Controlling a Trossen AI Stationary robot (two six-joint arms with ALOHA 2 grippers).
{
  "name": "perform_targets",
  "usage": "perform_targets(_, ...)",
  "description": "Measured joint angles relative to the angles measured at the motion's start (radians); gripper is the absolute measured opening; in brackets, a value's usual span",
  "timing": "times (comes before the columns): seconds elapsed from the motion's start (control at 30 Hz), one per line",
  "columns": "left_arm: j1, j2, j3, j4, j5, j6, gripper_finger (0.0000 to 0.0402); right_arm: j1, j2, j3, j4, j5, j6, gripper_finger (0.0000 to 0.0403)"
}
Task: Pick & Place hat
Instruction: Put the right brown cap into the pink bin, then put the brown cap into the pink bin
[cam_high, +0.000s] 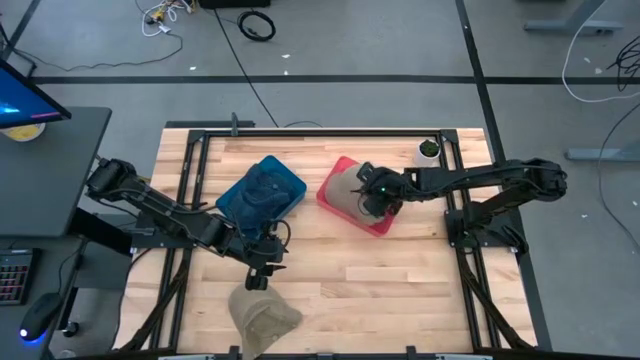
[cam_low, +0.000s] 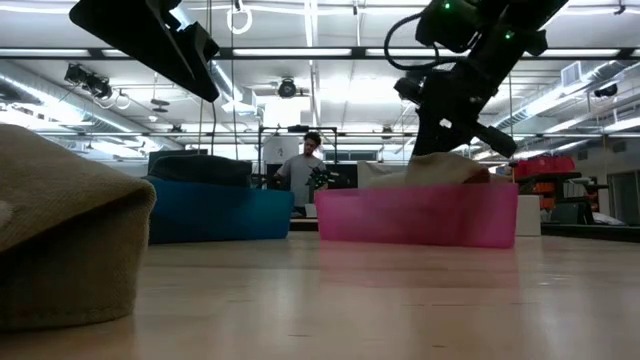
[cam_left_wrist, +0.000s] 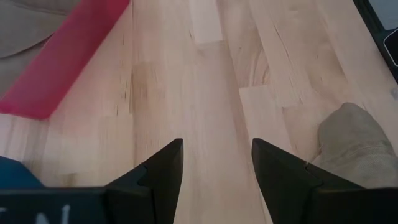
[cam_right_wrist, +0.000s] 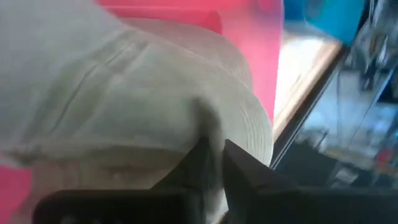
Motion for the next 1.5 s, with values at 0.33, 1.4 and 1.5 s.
perform_targets(0.33, 0.000, 0.000, 0.000, 0.027, 0.001, -0.174, 0.0195, -0.009, 0.000, 0.000, 0.002, 0.032, 0.176, 0.0121)
perform_targets(1.4, -0.345, 0.225, 0.003, -0.029, 0.046, -0.915, 0.0195, 0.243, -0.005, 0.017, -0.012, 0.321, 0.653, 0.0182)
perform_targets(1.5, -0.345, 0.244, 0.005, -0.051, 0.024, -0.879, 0.0193, 0.277, -0.005, 0.056, -0.006, 0.345, 0.655, 0.0184)
